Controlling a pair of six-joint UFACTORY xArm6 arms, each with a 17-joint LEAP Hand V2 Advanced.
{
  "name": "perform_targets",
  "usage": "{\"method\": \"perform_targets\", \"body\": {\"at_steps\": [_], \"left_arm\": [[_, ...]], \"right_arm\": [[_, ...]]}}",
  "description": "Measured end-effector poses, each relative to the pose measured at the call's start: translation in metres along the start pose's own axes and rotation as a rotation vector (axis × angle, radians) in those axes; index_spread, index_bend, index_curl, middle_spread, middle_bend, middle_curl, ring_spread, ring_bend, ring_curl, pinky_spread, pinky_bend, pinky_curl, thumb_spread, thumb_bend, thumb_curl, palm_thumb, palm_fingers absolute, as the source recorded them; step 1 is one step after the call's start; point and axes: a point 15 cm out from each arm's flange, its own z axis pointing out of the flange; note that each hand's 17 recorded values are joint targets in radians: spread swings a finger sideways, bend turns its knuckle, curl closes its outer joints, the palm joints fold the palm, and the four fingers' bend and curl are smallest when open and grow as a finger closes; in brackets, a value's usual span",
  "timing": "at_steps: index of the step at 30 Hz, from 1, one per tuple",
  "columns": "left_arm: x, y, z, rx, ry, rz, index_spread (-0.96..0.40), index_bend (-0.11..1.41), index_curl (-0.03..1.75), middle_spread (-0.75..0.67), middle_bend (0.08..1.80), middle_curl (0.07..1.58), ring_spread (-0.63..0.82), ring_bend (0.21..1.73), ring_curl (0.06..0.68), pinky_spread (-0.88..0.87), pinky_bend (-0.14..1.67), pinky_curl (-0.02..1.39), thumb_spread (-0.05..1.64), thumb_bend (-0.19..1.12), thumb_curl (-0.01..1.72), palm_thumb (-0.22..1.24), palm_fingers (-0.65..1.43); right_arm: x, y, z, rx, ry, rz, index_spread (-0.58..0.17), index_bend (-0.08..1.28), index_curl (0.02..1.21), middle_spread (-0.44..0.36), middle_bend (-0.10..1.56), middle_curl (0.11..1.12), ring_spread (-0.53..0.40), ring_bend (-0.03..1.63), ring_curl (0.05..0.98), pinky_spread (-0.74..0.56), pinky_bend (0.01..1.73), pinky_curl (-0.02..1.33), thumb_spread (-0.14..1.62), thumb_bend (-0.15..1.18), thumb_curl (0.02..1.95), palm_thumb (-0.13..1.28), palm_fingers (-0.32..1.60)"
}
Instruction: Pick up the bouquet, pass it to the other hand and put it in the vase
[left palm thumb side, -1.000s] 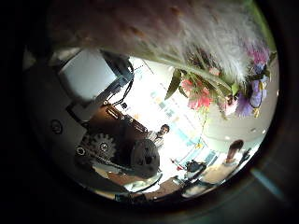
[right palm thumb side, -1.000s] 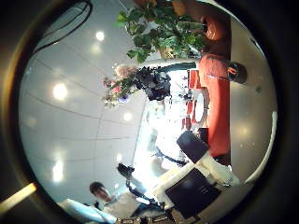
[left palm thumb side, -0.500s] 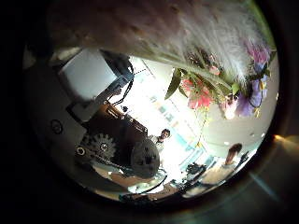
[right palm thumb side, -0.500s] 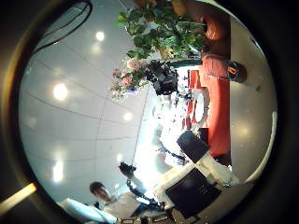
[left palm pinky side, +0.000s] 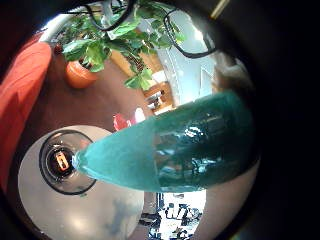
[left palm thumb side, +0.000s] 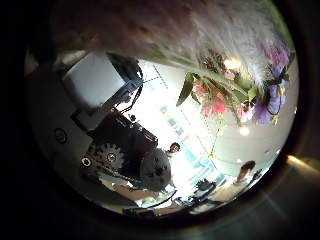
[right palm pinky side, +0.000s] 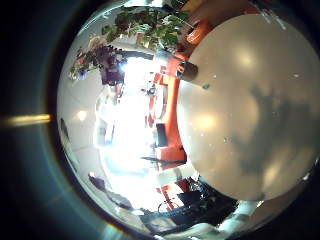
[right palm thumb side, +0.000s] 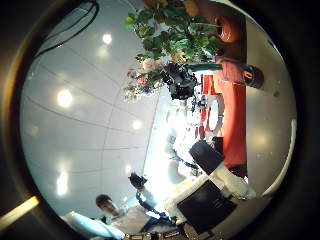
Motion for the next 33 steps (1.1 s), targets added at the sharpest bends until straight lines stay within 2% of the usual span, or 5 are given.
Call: {"method": "perform_targets", "body": {"at_steps": [11,24,26,28,33], "left_arm": [[-0.013,0.001,0.004,-0.008,0.002,-0.021,-0.76,0.48,1.44,-0.46,1.2,0.86,-0.39,1.5,0.575,-0.74,0.94,1.36,1.09,-0.02,0.95,1.05,1.04],[-0.031,0.01,0.02,-0.072,0.1,-0.027,-0.72,0.33,1.43,-0.46,1.06,0.81,-0.43,1.31,0.508,-0.76,0.84,1.16,1.03,-0.04,0.77,0.77,0.93],[-0.035,0.013,0.021,-0.087,0.11,-0.02,-0.69,0.3,1.39,-0.42,0.98,0.81,-0.37,1.14,0.491,-0.7,0.61,1.12,1.02,-0.08,0.71,0.64,0.37],[-0.038,0.019,0.023,-0.114,0.126,-0.019,-0.59,0.18,1.29,-0.12,0.65,0.74,-0.07,0.97,0.461,-0.44,0.34,1.1,0.99,-0.12,0.64,0.45,-0.35],[-0.039,0.024,0.008,-0.153,0.142,0.01,-0.28,-0.02,1.02,0.34,0.31,0.47,0.34,0.73,0.263,0.07,0.15,0.93,0.93,-0.08,0.49,0.17,-0.41]], "right_arm": [[-0.001,0.001,-0.001,-0.002,0.001,-0.003,-0.32,0.18,0.31,0.075,0.18,0.29,0.191,0.4,0.257,0.42,0.52,0.3,1.04,-0.02,0.54,0.79,0.05],[-0.001,0.001,-0.013,0.021,0.005,-0.012,-0.318,0.19,0.34,0.075,0.17,0.28,0.19,0.37,0.254,0.42,0.49,0.29,1.04,-0.02,0.54,0.79,0.08],[-0.001,0.0,-0.014,0.023,0.006,-0.013,-0.318,0.19,0.34,0.075,0.17,0.28,0.192,0.37,0.255,0.42,0.48,0.29,1.04,-0.02,0.54,0.8,0.09],[-0.001,0.001,-0.015,0.025,0.005,-0.012,-0.319,0.19,0.34,0.074,0.17,0.28,0.193,0.37,0.254,0.42,0.48,0.29,1.03,-0.02,0.55,0.8,0.09],[-0.001,0.001,-0.016,0.025,0.006,-0.013,-0.311,0.2,0.35,0.075,0.17,0.27,0.193,0.36,0.252,0.42,0.47,0.28,1.03,-0.02,0.55,0.8,0.11]]}}
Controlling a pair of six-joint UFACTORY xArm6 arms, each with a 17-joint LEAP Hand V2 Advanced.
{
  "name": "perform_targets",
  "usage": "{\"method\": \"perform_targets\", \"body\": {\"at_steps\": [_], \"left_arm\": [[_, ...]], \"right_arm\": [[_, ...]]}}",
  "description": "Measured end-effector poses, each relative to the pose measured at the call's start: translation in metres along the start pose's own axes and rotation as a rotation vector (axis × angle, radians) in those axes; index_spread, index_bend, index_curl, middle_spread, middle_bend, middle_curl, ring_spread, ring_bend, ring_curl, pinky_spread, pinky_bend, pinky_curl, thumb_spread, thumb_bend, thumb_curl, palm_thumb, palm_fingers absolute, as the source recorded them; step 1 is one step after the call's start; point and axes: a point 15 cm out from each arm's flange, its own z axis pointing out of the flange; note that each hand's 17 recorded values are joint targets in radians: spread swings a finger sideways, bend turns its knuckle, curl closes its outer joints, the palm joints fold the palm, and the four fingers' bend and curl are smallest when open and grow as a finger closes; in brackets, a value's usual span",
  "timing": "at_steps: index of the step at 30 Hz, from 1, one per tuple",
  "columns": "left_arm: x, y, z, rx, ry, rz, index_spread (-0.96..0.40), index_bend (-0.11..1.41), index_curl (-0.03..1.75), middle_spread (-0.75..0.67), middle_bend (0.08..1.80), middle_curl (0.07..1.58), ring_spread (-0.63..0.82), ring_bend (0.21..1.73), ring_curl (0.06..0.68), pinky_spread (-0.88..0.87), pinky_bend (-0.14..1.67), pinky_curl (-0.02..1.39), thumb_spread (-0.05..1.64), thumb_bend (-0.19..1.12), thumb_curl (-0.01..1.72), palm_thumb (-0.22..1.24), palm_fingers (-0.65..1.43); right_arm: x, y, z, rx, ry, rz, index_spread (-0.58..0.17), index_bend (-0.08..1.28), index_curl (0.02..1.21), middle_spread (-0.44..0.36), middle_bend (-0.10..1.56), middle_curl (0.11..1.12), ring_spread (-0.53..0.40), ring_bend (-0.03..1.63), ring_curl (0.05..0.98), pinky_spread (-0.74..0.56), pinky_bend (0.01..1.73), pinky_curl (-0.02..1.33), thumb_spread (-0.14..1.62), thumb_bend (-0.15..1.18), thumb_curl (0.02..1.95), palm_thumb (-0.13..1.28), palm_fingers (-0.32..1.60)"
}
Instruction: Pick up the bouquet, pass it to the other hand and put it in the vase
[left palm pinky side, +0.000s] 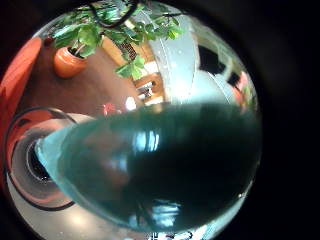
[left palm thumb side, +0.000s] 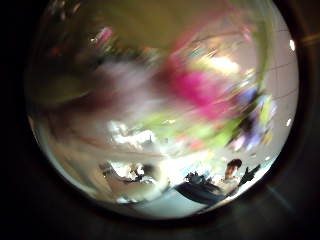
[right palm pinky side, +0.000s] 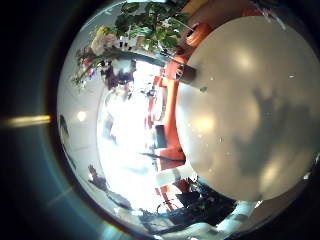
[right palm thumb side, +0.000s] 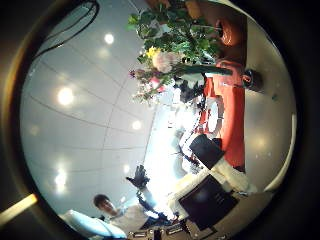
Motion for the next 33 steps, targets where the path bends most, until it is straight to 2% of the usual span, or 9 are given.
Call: {"method": "perform_targets", "body": {"at_steps": [4,8,13,17,22,25,28,33], "left_arm": [[0.012,-0.005,-0.016,0.027,-0.012,0.03,-0.08,0.0,0.81,0.49,0.24,0.4,0.49,0.64,0.218,0.35,0.14,0.78,0.88,-0.05,0.44,0.1,-0.35],[0.025,-0.01,-0.036,0.06,-0.027,0.056,0.04,0.03,0.62,0.55,0.19,0.36,0.56,0.58,0.195,0.5,0.14,0.65,0.86,-0.04,0.41,0.09,-0.3],[0.049,-0.008,-0.056,0.073,-0.036,0.087,0.09,0.07,0.46,0.58,0.17,0.32,0.59,0.53,0.178,0.58,0.15,0.53,0.85,-0.04,0.38,0.09,-0.26],[0.084,0.006,-0.07,0.06,-0.04,0.115,0.1,0.09,0.37,0.58,0.17,0.3,0.6,0.5,0.171,0.6,0.16,0.46,0.85,-0.03,0.37,0.09,-0.22],[0.117,0.031,-0.081,0.034,-0.114,0.123,0.12,0.12,0.31,0.58,0.16,0.27,0.61,0.46,0.164,0.6,0.16,0.39,0.86,-0.03,0.36,0.1,-0.19],[0.123,0.058,-0.084,-0.013,-0.212,0.079,0.13,0.14,0.29,0.57,0.16,0.25,0.62,0.44,0.163,0.59,0.16,0.36,0.89,-0.02,0.36,0.15,-0.16],[0.117,0.093,-0.089,-0.088,-0.353,0.024,0.15,0.15,0.29,0.58,0.17,0.24,0.62,0.43,0.164,0.58,0.17,0.34,0.91,-0.02,0.35,0.17,-0.13],[0.098,0.166,-0.104,-0.217,-0.607,-0.118,0.17,0.15,0.28,0.56,0.18,0.24,0.62,0.43,0.171,0.58,0.17,0.31,0.93,-0.03,0.34,0.19,-0.09]], "right_arm": [[0.0,0.0,0.001,-0.002,0.0,0.001,-0.305,0.21,0.37,0.075,0.16,0.26,0.193,0.34,0.251,0.42,0.46,0.28,1.03,-0.02,0.55,0.8,0.12],[-0.001,0.0,0.002,-0.005,0.0,-0.002,-0.304,0.21,0.37,0.071,0.16,0.26,0.193,0.34,0.251,0.42,0.45,0.28,1.03,-0.02,0.55,0.8,0.13],[-0.003,0.001,0.003,-0.006,0.001,-0.006,-0.304,0.21,0.38,0.07,0.16,0.25,0.19,0.34,0.253,0.43,0.44,0.28,1.03,-0.02,0.55,0.8,0.14],[-0.01,0.005,0.003,-0.015,0.002,-0.022,-0.3,0.21,0.38,0.064,0.17,0.25,0.186,0.34,0.253,0.43,0.44,0.28,1.03,-0.02,0.55,0.8,0.15],[-0.017,0.026,0.007,-0.079,-0.001,-0.021,-0.3,0.2,0.38,0.062,0.17,0.25,0.185,0.33,0.252,0.43,0.43,0.28,1.03,-0.02,0.55,0.81,0.16],[-0.017,0.039,0.005,-0.121,0.022,-0.008,-0.301,0.19,0.38,0.062,0.17,0.26,0.187,0.32,0.251,0.43,0.42,0.28,1.03,-0.02,0.56,0.81,0.17],[-0.014,0.046,-0.019,-0.108,0.087,-0.009,-0.3,0.19,0.38,0.062,0.18,0.26,0.188,0.32,0.252,0.43,0.41,0.27,1.03,-0.02,0.56,0.81,0.18],[0.0,0.065,-0.049,-0.134,0.244,0.0,-0.305,0.18,0.37,0.063,0.18,0.27,0.183,0.34,0.257,0.43,0.39,0.27,1.03,-0.02,0.56,0.81,0.2]]}}
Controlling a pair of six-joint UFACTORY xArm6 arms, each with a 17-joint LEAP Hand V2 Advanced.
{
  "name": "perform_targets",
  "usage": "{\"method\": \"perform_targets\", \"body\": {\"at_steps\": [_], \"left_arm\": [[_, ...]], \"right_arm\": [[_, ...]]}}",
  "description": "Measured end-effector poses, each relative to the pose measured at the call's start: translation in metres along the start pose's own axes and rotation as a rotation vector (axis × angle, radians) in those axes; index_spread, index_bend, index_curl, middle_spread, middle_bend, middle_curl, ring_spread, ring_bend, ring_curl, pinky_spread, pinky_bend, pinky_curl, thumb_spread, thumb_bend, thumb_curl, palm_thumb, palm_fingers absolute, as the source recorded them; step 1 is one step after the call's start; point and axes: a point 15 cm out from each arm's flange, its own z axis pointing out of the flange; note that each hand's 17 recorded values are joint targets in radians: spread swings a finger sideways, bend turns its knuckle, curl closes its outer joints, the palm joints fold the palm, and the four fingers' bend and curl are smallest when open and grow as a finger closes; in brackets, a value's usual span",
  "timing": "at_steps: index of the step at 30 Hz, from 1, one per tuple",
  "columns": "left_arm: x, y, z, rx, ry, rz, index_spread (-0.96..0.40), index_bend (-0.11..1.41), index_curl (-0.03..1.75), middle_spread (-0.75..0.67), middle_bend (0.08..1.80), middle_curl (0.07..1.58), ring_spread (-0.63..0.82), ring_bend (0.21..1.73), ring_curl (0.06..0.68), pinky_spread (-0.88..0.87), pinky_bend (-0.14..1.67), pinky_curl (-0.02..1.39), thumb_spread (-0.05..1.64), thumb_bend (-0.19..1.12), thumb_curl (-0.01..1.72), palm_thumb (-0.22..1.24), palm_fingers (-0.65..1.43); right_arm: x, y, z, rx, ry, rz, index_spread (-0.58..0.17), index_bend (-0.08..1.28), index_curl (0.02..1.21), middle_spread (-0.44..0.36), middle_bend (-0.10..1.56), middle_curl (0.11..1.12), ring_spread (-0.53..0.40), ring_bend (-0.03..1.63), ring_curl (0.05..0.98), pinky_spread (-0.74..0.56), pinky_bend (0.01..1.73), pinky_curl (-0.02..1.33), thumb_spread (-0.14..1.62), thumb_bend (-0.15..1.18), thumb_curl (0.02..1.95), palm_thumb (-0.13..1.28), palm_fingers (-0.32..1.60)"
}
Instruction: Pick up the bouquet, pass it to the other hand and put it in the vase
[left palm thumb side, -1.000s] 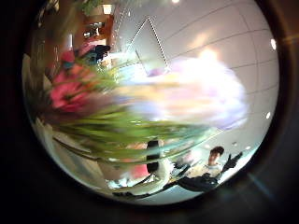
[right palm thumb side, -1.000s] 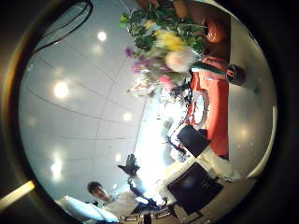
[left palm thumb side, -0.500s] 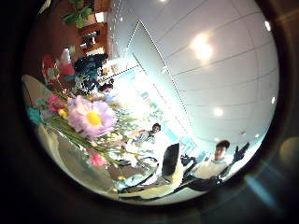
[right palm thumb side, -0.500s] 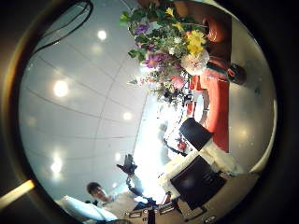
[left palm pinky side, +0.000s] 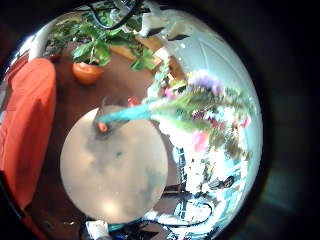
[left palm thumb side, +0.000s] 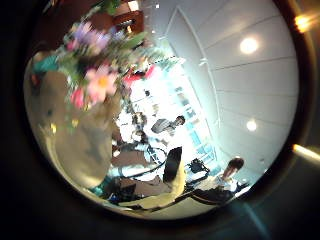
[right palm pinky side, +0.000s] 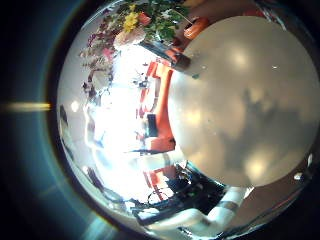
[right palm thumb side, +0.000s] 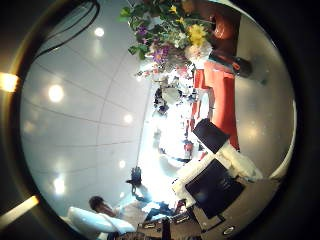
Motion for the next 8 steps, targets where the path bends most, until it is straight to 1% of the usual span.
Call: {"method": "perform_targets", "body": {"at_steps": [3,5,8], "left_arm": [[-0.012,0.053,0.009,-0.118,-0.091,-0.087,0.18,0.16,0.28,0.56,0.18,0.24,0.62,0.43,0.176,0.57,0.17,0.29,0.94,-0.03,0.34,0.2,-0.09],[-0.017,0.08,0.011,-0.174,-0.127,-0.133,0.18,0.16,0.28,0.55,0.18,0.24,0.63,0.42,0.178,0.57,0.18,0.29,0.94,-0.03,0.34,0.21,-0.08],[-0.024,0.102,0.008,-0.197,-0.189,-0.164,0.18,0.15,0.27,0.55,0.17,0.24,0.62,0.44,0.187,0.57,0.18,0.28,0.97,-0.01,0.34,0.26,-0.07]], "right_arm": [[0.014,0.024,-0.005,-0.055,0.121,0.023,-0.306,0.18,0.36,0.063,0.18,0.28,0.183,0.35,0.26,0.42,0.39,0.27,1.03,-0.02,0.55,0.81,0.21],[0.015,0.037,-0.008,-0.081,0.194,0.023,-0.305,0.17,0.36,0.063,0.17,0.28,0.184,0.38,0.265,0.42,0.39,0.27,1.05,-0.02,0.55,0.81,0.22],[0.023,0.056,-0.004,-0.162,0.305,0.036,-0.307,0.18,0.35,0.063,0.18,0.28,0.184,0.38,0.267,0.41,0.39,0.28,1.08,-0.02,0.54,0.79,0.22]]}}
